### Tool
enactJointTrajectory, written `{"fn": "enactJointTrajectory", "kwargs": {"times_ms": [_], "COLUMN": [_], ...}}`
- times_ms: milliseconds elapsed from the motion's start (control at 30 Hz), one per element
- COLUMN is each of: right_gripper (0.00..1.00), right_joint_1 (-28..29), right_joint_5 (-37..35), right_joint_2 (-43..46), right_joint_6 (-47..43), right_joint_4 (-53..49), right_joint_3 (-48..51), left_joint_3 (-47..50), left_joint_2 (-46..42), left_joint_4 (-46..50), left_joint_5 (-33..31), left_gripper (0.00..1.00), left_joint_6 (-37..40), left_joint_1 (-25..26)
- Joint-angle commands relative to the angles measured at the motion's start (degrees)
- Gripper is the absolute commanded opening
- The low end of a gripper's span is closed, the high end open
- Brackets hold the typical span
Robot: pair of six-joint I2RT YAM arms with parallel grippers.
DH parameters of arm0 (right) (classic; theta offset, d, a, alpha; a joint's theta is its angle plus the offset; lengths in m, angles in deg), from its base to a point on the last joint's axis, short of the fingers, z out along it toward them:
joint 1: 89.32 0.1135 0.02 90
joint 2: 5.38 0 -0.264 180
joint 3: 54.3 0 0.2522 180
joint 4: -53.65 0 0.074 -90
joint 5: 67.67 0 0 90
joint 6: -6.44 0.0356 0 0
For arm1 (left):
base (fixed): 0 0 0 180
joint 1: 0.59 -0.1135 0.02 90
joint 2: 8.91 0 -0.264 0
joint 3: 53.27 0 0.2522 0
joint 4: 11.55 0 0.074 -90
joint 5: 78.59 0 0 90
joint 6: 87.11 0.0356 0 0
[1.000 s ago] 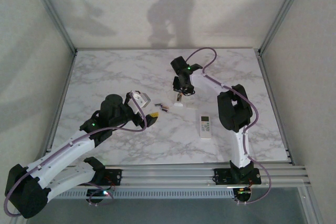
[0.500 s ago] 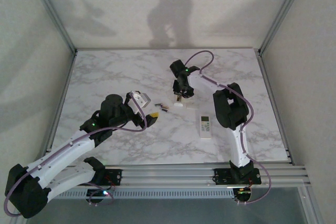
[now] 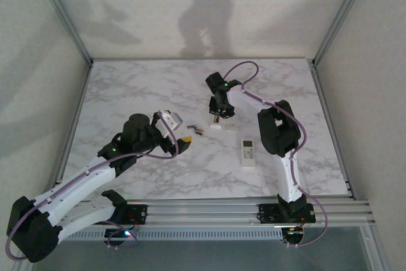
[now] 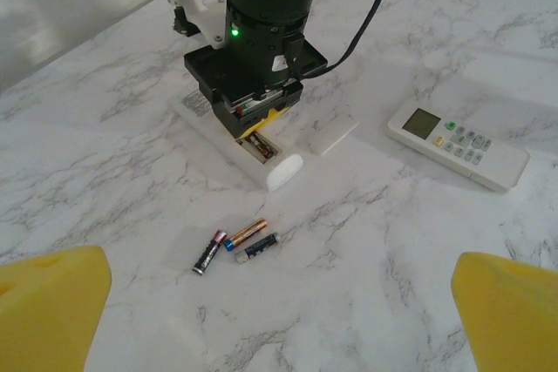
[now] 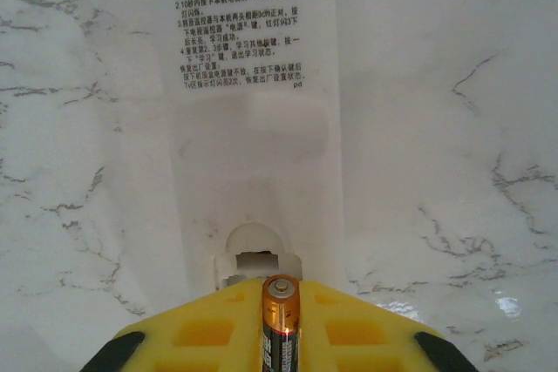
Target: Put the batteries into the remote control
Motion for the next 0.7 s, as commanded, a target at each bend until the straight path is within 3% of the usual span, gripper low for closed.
{"fn": "enactJointTrajectory", "kwargs": {"times_ms": [0, 667], "right_gripper": [0.15, 0.14], "right_joint_1": [0.3, 0.9], "right_joint_5": [1.3, 4.7], "right_joint_2": [-0.3, -1.4], "right_joint_6": [1.5, 5.1], "right_joint_4": [-1.3, -0.8], "right_joint_3": [0.8, 0.2], "left_joint_3": [-1.8, -2.0], "left_joint_2": [0.2, 0.1], "left_joint_4": [0.7, 1.0], "left_joint_5": [0.1, 0.2], "left_gripper": [0.99, 0.99], "left_joint_6": [0.2, 0.1], "left_joint_1": [-0.2, -0.2]}}
